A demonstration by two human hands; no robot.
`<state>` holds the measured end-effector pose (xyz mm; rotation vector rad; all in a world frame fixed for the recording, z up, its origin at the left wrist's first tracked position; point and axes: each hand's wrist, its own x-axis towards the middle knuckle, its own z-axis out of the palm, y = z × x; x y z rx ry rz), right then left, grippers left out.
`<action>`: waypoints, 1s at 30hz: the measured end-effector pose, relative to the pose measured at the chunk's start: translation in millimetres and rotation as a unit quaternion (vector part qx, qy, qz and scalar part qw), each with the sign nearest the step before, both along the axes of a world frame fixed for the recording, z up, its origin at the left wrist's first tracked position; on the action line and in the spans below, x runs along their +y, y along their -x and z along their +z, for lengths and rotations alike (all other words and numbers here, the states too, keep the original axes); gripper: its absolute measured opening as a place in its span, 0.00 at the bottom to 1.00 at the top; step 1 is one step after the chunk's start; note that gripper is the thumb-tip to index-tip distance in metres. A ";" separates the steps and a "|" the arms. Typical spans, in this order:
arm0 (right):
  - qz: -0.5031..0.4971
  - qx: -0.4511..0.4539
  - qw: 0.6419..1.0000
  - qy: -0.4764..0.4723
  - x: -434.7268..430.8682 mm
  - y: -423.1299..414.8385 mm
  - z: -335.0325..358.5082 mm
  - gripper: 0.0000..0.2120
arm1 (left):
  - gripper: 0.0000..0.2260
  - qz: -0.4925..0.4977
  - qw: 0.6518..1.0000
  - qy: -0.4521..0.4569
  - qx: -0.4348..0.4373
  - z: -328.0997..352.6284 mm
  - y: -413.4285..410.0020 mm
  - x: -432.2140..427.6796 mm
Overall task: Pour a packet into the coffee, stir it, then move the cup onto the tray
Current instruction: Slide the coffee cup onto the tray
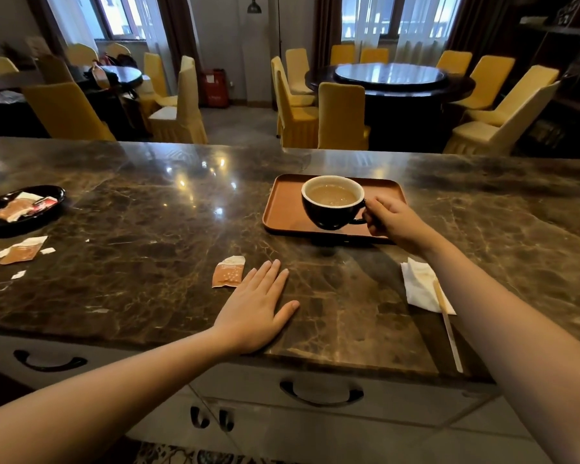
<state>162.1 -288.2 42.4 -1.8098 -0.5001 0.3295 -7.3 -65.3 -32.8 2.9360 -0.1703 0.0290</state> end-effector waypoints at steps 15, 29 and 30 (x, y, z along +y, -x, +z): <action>-0.009 0.035 0.999 0.002 13.7 -59.1 -23.1 0.11 | 0.35 0.007 1.000 0.013 -0.008 3.2 0.6 -2.5; -0.009 0.024 1.000 -0.001 11.9 -73.5 -29.8 0.11 | 0.33 0.015 1.000 0.008 -0.005 5.6 1.8 -4.0; -0.013 0.021 1.000 0.002 12.0 -75.1 -30.7 0.11 | 0.33 0.016 1.000 0.005 -0.005 5.7 1.8 -4.1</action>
